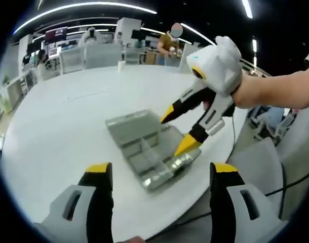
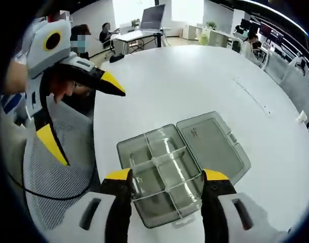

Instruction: Insert the divider into the dual guide fixture by aligning both edges with the guide slots and pushing it downward to the bottom, including one-sided entry, uneven engagement, binding, and posture correction.

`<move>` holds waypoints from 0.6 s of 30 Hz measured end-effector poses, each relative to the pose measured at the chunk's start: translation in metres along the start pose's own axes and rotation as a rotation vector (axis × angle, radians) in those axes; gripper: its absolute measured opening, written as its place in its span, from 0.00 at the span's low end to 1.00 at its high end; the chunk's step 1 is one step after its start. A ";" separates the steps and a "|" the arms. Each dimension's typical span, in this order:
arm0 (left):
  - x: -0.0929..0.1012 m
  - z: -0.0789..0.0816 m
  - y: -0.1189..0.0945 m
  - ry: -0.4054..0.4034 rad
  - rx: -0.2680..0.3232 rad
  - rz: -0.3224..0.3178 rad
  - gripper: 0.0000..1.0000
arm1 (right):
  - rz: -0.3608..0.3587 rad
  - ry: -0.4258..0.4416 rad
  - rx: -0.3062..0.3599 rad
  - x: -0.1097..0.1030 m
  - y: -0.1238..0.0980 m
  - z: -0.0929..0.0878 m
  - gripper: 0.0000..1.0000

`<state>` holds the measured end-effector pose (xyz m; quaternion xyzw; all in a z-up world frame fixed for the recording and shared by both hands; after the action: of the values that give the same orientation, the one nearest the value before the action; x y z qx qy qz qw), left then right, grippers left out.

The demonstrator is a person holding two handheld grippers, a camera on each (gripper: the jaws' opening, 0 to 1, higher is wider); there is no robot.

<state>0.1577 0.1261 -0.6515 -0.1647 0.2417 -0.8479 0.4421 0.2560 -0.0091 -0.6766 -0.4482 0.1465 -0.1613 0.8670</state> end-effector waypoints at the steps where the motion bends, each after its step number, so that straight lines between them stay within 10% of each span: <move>1: 0.000 0.000 0.000 0.000 0.001 0.002 0.78 | -0.002 0.017 0.018 0.000 -0.002 0.000 0.52; 18: -0.013 -0.002 -0.006 -0.017 0.023 0.112 0.85 | -0.077 0.201 0.175 -0.003 -0.029 -0.022 0.61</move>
<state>0.1601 0.1403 -0.6504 -0.1531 0.2368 -0.8233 0.4926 0.2405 -0.0400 -0.6641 -0.3575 0.2008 -0.2507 0.8769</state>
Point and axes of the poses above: the point that each gripper's makers call its tool centre point, and the gripper's own axes: y roughly forward along the fingers, x roughly to its right, z roughly out of its top, the point moved 7 cm from there along -y, roughly backward along the fingers, and after that the axes turned 9 degrees about y, right-handed, at the moved point
